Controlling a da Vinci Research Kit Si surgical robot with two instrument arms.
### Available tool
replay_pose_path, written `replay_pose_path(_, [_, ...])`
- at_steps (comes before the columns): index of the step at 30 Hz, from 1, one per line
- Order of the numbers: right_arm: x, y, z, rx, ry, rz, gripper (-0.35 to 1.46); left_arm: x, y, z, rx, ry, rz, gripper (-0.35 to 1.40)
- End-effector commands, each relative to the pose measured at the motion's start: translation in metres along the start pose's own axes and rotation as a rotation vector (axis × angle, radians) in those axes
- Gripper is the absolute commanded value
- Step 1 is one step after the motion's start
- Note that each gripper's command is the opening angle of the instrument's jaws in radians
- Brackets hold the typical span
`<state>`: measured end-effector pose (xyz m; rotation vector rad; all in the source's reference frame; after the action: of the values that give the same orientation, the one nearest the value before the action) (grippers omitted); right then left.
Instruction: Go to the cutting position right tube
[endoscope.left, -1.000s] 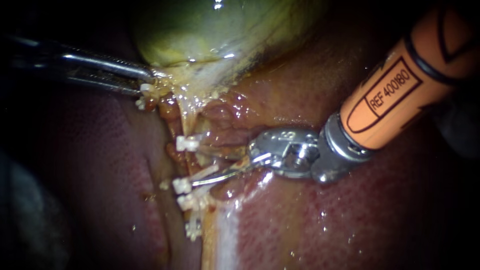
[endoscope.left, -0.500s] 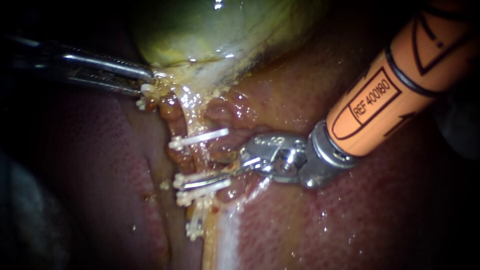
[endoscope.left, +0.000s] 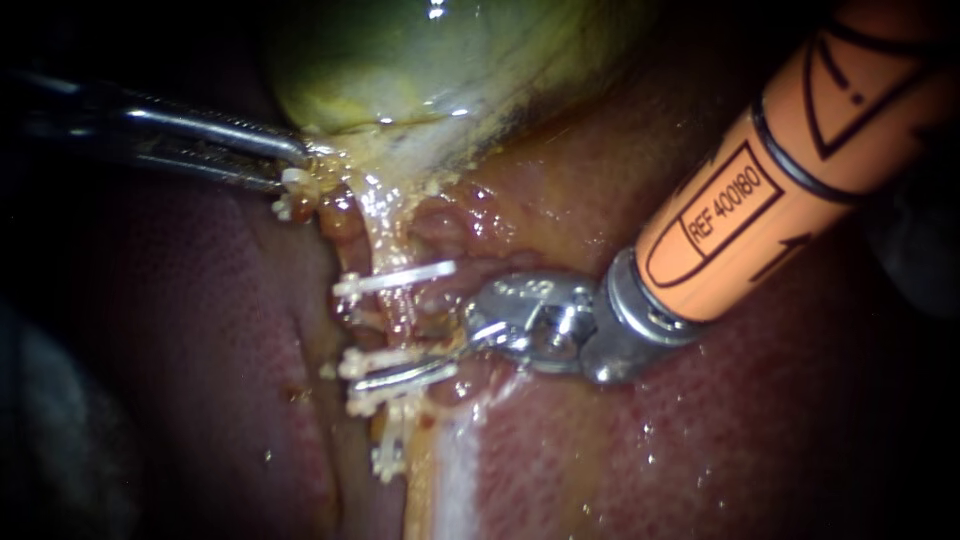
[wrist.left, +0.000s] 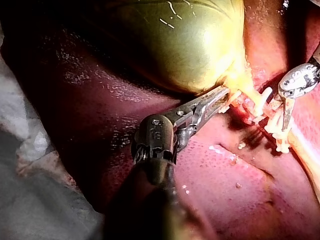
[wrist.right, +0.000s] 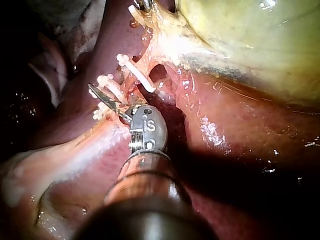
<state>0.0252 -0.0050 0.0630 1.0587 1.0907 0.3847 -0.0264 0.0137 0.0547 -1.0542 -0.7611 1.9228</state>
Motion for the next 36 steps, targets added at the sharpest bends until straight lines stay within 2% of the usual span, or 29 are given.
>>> replay_pose_path(1, [0.0000,0.0001,0.0003,0.000,0.005,-0.002,1.34,0.0000,0.0000,0.0000,0.000,0.000,0.000,-0.35])
replay_pose_path(5, [0.0005,0.0005,0.0011,0.013,0.052,-0.005,1.34,0.0000,0.0000,0.0000,0.000,0.000,0.000,-0.35])
replay_pose_path(10, [0.0012,0.0013,0.0020,-0.003,0.100,-0.004,1.35,0.0000,0.0000,0.0000,0.000,0.000,0.000,-0.35])
replay_pose_path(23, [0.0018,0.0018,0.0020,-0.016,0.135,-0.001,1.35,0.0001,0.0000,0.0001,0.000,0.000,0.000,-0.35])
replay_pose_path(28, [0.0023,0.0009,0.0019,-0.015,0.137,0.002,1.35,0.0001,0.0000,0.0000,0.000,0.000,0.000,-0.35])
replay_pose_path(36, [0.0044,-0.0021,0.0014,0.017,0.137,0.015,1.35,0.0001,0.0000,-0.0001,-0.001,0.000,0.000,-0.35])
